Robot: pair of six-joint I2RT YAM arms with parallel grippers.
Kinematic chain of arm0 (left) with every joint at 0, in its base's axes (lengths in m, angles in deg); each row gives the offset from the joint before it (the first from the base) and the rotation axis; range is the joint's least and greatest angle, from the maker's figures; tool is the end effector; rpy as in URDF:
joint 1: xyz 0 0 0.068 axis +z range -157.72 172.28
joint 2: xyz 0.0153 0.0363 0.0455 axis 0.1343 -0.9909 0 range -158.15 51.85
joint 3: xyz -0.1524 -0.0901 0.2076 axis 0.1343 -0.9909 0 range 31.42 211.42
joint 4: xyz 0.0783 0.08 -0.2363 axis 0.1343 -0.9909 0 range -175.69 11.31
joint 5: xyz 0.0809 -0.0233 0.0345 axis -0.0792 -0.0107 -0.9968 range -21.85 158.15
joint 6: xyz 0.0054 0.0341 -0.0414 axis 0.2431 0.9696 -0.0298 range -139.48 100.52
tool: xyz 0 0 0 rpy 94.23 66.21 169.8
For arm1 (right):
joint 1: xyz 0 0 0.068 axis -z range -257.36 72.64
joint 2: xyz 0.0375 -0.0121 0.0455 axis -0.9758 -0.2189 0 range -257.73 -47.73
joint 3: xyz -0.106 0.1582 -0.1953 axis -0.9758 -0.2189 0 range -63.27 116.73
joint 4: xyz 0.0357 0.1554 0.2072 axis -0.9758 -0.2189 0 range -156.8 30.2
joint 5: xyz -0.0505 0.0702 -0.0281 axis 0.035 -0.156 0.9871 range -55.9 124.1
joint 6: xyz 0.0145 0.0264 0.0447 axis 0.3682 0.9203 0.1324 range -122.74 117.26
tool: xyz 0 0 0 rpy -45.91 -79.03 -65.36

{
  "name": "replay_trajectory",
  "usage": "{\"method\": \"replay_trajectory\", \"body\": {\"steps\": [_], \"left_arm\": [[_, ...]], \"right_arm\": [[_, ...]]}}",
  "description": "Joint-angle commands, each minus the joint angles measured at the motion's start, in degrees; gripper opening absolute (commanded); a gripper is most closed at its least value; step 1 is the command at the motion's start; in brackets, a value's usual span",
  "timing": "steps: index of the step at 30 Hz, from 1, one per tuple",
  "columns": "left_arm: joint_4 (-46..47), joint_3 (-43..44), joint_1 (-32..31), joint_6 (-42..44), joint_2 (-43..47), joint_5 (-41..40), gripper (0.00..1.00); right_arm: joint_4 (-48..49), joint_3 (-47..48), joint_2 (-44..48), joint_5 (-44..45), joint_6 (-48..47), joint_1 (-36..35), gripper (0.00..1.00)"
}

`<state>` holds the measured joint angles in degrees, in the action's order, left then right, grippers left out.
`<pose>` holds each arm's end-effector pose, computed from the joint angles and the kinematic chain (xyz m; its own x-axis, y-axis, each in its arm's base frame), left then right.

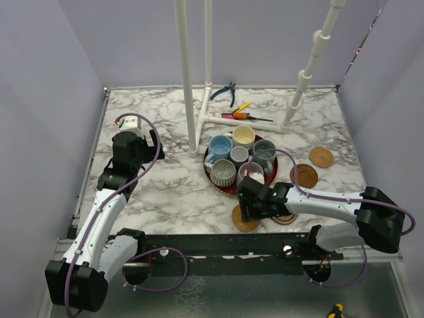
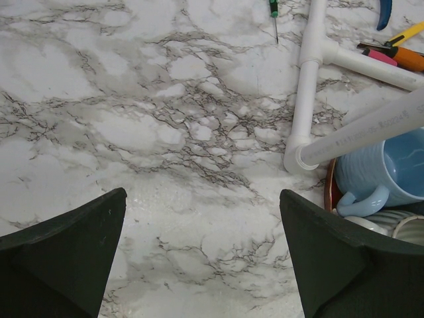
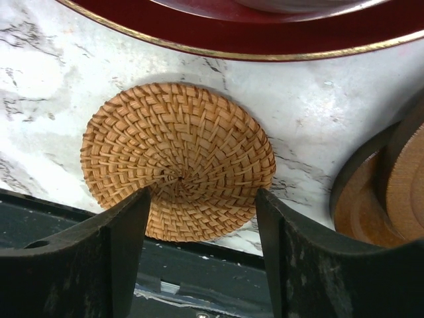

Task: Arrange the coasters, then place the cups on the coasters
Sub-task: Move the coaster to the corner of the board.

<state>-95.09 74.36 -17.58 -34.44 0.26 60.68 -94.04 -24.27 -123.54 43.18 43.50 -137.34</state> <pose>0.2041 -0.0308 0.2966 -0.4170 -0.1873 -0.8894 -0.0557 0.9820 -0.1807 0.1163 0.1902 0.1674 -0.9263 -0.1776 -0.3324 -0.2319 0.9638 0.1312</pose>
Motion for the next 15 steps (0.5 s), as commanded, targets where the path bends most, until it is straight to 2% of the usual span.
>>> {"method": "replay_trajectory", "body": {"steps": [1, 15], "left_arm": [[0.5, -0.6, 0.2, 0.4, 0.2, 0.4, 0.99], [0.4, -0.5, 0.2, 0.4, -0.2, -1.0, 0.99]], "right_arm": [[6.2, -0.6, -1.9, -4.6, -1.7, 0.0, 0.65], [5.1, 9.7, -14.5, 2.8, -4.1, -5.3, 0.62]]}}
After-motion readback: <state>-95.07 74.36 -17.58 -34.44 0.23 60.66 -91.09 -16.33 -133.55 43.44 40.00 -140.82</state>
